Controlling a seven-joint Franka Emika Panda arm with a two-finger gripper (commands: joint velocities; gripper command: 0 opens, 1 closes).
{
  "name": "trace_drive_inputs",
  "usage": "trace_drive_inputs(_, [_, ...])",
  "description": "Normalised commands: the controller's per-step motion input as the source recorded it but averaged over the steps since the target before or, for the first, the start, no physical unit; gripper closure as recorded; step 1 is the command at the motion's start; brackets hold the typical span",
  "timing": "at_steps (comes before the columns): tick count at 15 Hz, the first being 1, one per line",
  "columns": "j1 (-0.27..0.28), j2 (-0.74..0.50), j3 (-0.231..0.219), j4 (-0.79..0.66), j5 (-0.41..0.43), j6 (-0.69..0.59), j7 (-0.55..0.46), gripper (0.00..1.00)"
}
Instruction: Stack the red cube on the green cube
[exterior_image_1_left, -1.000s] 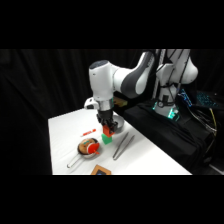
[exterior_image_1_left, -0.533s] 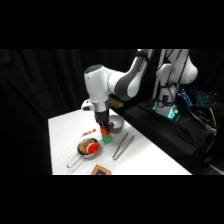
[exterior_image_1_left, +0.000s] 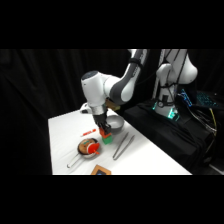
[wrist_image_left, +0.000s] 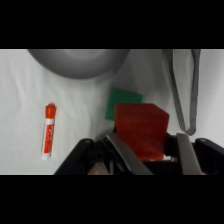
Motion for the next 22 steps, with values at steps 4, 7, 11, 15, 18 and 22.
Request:
trace_drive_inputs(4, [-0.048, 0.05, -0.003, 0.06, 0.170, 0.01, -0.11, 0.72])
trace_drive_inputs(7, [-0.040, 0.04, 0.013, 0.04, 0.175, 0.06, -0.12, 0.72])
trace_drive_inputs(11, [-0.005, 0.01, 0.002, 0.02, 0.116, 0.09, -0.07, 0.14])
trace_drive_inputs(15, [0.031, -0.08, -0.017, -0.05, 0.058, 0.06, -0.03, 0.00])
trace_drive_inputs(18, [0.065, -0.17, -0.043, -0.10, -0.010, 0.02, 0.02, 0.00])
trace_drive_inputs(22, [0.088, -0.30, -0.067, -0.15, -0.079, -0.11, 0.04, 0.00])
